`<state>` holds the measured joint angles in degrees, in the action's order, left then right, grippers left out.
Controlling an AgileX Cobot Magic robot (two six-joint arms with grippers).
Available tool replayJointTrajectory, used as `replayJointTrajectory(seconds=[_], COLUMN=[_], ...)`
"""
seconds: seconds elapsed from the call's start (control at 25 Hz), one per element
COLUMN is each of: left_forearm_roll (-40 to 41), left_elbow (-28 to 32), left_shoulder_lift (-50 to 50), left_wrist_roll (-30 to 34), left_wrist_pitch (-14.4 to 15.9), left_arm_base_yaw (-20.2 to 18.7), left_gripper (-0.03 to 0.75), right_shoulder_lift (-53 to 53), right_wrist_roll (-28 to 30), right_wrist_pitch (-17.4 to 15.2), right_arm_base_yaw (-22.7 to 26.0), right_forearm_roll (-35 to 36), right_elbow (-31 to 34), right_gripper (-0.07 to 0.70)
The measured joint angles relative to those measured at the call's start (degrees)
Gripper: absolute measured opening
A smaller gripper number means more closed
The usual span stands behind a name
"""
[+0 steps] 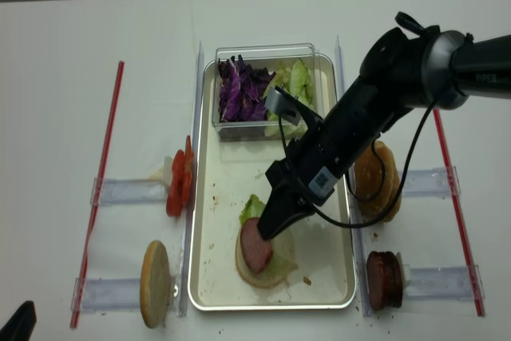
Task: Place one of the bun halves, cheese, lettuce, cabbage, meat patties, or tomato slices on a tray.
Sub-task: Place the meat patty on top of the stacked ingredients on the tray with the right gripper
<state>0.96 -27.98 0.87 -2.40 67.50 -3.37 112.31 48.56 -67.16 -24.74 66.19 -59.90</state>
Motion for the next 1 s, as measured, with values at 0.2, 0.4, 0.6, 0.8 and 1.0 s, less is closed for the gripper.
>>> replayJointTrajectory(seconds=[0.2, 0.4, 0.6, 0.8, 1.0], left_forearm_roll=[0.00, 0.00, 0.00, 0.00, 0.00], left_elbow=[0.00, 0.00, 0.00, 0.00, 0.00], left_shoulder_lift=[0.00, 0.00, 0.00, 0.00, 0.00], left_wrist_roll=[0.00, 0.00, 0.00, 0.00, 0.00], left_wrist_pitch=[0.00, 0.00, 0.00, 0.00, 0.00], left_arm_base_yaw=[0.00, 0.00, 0.00, 0.00, 0.00], left_gripper=[0.428, 0.428, 0.428, 0.428, 0.428], right_shoulder_lift=[1.20, 1.28, 1.28, 1.28, 1.28], right_wrist_roll=[2.62, 3.63, 3.75, 3.85, 3.85], right_wrist_pitch=[0.09, 0.20, 1.66, 3.64, 4.70], right_arm_base_yaw=[-0.04, -0.04, -0.04, -0.04, -0.04], right_forearm_roll=[0.24, -0.48, -2.09, -2.20, -2.20], right_elbow=[0.00, 0.00, 0.00, 0.00, 0.00], right_gripper=[0.047, 0.047, 0.047, 0.047, 0.047])
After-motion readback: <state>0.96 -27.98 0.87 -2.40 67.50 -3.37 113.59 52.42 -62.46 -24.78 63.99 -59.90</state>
